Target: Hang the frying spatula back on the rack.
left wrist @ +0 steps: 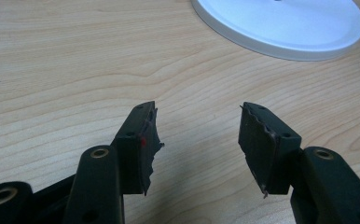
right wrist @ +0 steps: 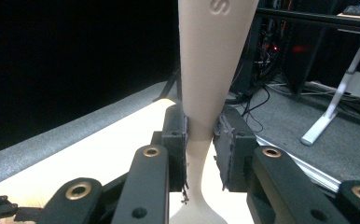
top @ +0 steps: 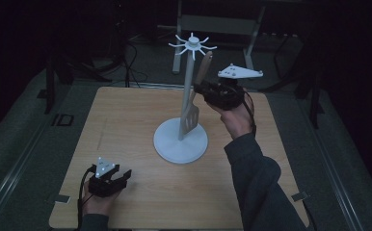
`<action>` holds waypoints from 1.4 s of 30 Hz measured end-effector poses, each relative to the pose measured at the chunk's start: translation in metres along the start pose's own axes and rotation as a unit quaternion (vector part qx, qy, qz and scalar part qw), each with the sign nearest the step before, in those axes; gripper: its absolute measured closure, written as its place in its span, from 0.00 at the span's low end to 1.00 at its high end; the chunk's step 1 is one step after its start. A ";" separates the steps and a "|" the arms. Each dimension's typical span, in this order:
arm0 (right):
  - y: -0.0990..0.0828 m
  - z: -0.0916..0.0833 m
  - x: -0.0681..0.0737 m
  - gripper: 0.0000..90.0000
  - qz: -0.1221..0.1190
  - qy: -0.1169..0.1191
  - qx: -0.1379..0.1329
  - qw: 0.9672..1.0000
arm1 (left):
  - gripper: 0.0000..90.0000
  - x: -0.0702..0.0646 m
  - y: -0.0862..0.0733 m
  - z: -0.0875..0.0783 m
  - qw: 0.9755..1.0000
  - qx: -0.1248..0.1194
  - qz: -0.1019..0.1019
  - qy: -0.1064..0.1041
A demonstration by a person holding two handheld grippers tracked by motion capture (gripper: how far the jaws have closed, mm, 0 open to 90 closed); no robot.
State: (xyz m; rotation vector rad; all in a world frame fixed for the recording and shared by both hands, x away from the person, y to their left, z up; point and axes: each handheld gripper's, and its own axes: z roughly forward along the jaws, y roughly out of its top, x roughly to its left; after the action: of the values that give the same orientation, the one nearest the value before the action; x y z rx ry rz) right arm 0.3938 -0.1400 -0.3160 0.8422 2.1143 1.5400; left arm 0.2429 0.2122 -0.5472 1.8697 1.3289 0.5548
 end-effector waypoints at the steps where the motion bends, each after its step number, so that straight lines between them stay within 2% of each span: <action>1: 0.000 0.001 0.000 0.83 0.003 -0.001 0.000 1.000 | 0.52 0.000 0.000 0.000 1.000 0.000 -0.001 0.000; 18: 0.000 0.010 -0.001 0.83 0.006 -0.003 0.003 1.000 | 0.52 0.000 0.000 0.000 1.000 0.000 -0.002 0.001; 42: -0.006 0.009 -0.005 0.82 0.007 0.000 0.002 1.000 | 0.52 -0.001 0.000 0.000 1.000 0.000 -0.001 0.000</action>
State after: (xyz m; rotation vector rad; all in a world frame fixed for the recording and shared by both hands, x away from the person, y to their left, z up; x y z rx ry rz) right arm 0.4014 -0.1378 -0.3248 0.8606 2.1157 1.5436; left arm 0.2427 0.2116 -0.5476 1.8673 1.3311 0.5544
